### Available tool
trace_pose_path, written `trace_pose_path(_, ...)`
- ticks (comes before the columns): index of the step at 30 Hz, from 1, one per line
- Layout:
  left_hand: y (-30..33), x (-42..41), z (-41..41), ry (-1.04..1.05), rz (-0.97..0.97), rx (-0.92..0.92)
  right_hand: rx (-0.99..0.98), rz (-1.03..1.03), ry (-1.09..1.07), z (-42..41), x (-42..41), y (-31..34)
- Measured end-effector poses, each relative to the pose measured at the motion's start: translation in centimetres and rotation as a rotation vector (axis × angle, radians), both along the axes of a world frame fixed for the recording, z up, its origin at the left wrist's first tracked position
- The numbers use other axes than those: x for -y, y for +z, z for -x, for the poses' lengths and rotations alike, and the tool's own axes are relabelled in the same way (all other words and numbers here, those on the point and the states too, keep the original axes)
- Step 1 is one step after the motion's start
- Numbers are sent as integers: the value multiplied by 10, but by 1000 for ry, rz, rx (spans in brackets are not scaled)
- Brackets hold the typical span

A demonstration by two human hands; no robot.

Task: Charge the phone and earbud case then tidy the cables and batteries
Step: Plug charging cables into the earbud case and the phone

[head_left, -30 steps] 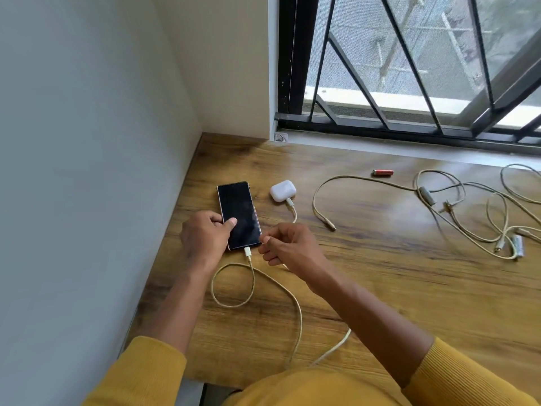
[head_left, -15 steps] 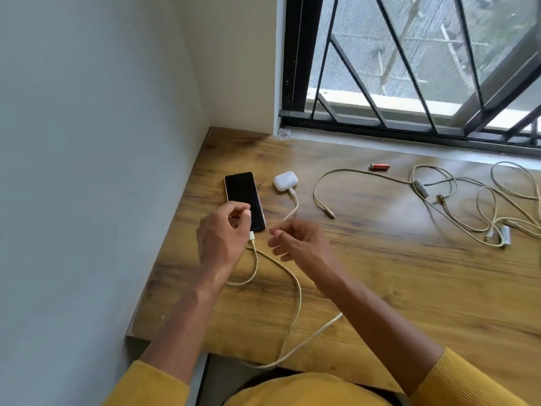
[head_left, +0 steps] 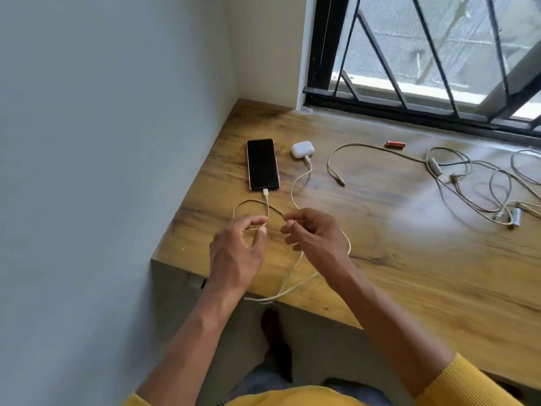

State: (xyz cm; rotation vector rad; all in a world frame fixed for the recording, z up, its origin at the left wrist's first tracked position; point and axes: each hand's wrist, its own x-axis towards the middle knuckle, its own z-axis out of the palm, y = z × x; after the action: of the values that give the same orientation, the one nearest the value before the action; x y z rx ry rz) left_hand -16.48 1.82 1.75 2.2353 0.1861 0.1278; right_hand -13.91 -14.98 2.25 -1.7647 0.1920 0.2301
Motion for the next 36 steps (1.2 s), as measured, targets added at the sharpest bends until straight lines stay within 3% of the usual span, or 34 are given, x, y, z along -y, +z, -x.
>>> trace_pose_path(15, -14, 33, 204, 181, -83, -49, 91, -78, 187, 164, 14, -28)
trace_pose_path(26, -54, -1, 233, 245, -185, -164, 17, -70, 204, 201, -32, -77)
trace_pose_path(36, -206, -51, 214, 209, -182, -127, 10, -94, 259, 192, -90, -216)
